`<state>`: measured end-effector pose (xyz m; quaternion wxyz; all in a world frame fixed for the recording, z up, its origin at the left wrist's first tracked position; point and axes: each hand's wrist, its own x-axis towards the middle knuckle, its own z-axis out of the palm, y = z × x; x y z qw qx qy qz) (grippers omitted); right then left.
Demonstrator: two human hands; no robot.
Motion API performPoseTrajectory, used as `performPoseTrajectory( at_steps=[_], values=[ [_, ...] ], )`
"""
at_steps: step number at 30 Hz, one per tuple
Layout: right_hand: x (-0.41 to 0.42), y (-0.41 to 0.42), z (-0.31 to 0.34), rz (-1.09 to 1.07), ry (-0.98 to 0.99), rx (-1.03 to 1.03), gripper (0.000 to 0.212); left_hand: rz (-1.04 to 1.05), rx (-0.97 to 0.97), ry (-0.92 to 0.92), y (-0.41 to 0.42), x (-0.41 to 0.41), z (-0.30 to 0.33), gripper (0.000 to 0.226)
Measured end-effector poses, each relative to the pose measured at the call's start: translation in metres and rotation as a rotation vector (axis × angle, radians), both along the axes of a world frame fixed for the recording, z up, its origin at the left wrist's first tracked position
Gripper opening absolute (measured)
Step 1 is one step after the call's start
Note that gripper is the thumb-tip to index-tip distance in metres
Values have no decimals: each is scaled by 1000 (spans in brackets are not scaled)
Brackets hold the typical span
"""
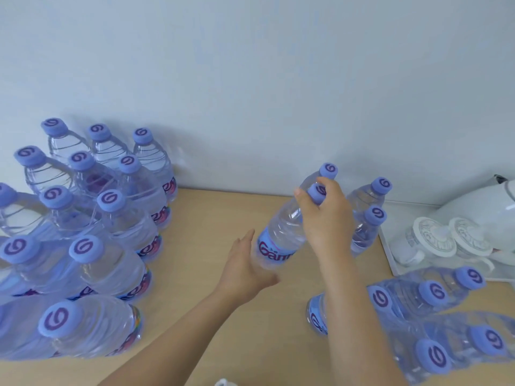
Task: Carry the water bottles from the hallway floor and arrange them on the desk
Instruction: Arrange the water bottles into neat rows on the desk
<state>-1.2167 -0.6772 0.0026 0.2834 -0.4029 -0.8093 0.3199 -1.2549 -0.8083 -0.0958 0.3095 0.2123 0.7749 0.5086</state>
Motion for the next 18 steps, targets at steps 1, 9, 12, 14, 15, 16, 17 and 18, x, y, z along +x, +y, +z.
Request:
performPoseTrajectory(
  at_steps=[1, 9, 12, 14, 15, 16, 17, 18],
  values=[
    [-2, -3, 4, 15, 23, -39, 41, 30, 84, -23, -3, -1, 1, 78],
    [-27, -36, 13, 297, -57, -410, 62, 238, 300, -212, -35, -18, 1, 52],
    [-34, -46, 8, 286, -136, -332, 55, 240, 323, -238, -38, -24, 0, 51],
    [-39, -48, 8, 292, -135, -287, 53, 235, 323, -247, -39, -26, -1, 49],
    [-42, -48, 8, 303, -133, -269, 52, 241, 322, -251, -40, -27, -1, 49],
    [-45, -49, 8, 315, -130, -260, 52, 252, 322, -252, -41, -28, -1, 49],
    [-49, -49, 7, 328, -127, -259, 52, 265, 323, -251, -41, -30, -1, 50],
    [-51, -49, 6, 337, -123, -264, 52, 268, 322, -247, -41, -31, -1, 50]
  ],
)
